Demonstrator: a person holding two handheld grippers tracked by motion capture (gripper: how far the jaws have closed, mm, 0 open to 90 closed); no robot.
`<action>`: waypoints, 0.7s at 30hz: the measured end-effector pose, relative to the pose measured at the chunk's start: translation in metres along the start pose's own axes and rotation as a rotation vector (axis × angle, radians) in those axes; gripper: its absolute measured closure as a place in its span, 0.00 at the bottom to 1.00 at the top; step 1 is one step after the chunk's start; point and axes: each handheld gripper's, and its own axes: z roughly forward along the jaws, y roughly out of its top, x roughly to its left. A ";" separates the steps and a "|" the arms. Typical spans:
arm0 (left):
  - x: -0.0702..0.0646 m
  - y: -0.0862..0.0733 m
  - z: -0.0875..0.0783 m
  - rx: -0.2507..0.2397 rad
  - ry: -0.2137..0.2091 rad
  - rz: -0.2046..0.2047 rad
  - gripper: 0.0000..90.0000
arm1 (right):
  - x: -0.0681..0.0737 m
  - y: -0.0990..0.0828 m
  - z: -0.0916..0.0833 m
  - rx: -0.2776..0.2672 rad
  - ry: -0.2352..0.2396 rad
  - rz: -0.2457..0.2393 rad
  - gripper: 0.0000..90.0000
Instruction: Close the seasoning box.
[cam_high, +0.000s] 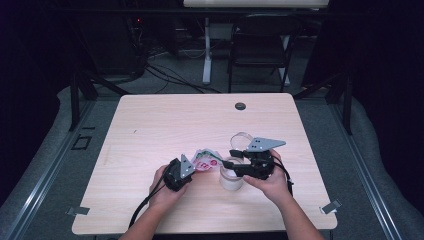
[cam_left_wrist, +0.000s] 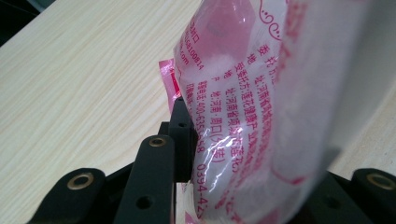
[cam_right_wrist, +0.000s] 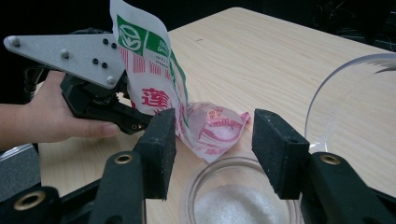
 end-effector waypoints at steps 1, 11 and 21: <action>0.000 -0.001 0.000 -0.004 -0.003 -0.012 0.80 | 0.000 0.000 0.000 0.001 0.000 0.000 0.55; 0.008 -0.004 0.000 -0.024 -0.038 -0.082 0.81 | -0.001 0.000 -0.001 -0.010 -0.005 0.008 0.56; 0.026 -0.014 0.000 -0.064 -0.096 -0.252 0.81 | -0.002 0.000 -0.002 -0.013 -0.010 0.019 0.56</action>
